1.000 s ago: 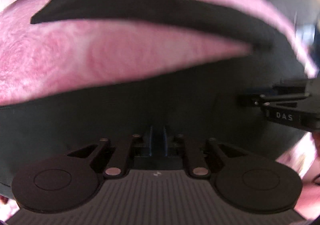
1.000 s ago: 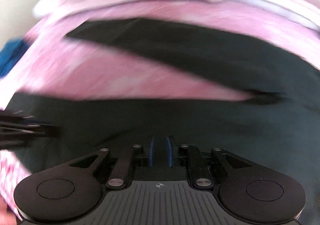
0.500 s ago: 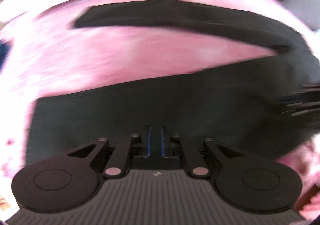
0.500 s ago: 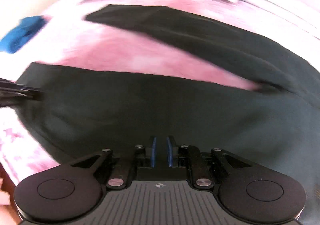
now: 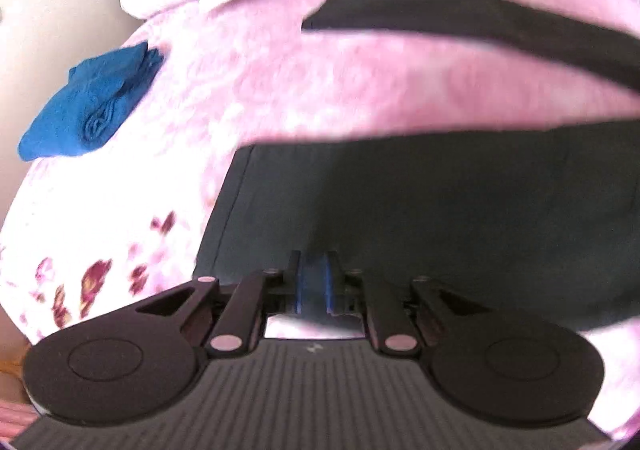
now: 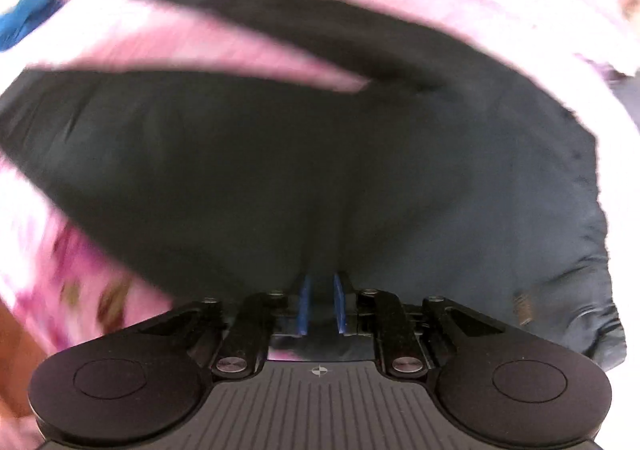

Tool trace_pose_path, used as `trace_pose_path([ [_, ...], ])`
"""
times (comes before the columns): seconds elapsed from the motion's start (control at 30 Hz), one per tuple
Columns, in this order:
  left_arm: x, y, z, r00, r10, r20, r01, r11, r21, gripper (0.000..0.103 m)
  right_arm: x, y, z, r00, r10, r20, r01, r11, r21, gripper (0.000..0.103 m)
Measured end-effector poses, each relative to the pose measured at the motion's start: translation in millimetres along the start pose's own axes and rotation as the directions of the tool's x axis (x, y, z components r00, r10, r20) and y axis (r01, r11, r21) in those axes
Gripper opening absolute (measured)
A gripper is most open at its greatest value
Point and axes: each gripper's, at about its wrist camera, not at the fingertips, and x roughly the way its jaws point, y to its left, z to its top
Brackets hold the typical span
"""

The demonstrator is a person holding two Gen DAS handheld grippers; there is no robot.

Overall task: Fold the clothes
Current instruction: 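Release the trousers and raise both grippers above the flattened trousers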

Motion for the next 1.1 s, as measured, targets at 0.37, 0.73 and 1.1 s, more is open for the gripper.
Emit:
trace_pose_path([
  [0.37,-1.5,24.9,-12.0,0.965,0.177,-0.193,-0.199,0.975,-0.099,0.012,-31.3,-60.4,-60.6,0.987,-0.142,-0.079,0.155,0.970,0.188,0.015],
  [0.73,-190.0,-92.4,-10.3,0.984,-0.033,-0.177,0.003,0.986,-0.168,0.015,-126.4,-75.7,-49.2,0.999,0.030,-0.036,-0.014,0.923,0.385,0.015],
  [1.1,-338.0,-179.3,-7.8,0.992,-0.120,-0.046,0.113,0.985,-0.133,0.037,-253.9,-73.2,-59.2,0.999,0.021,-0.032,-0.013,0.972,0.237,0.083],
])
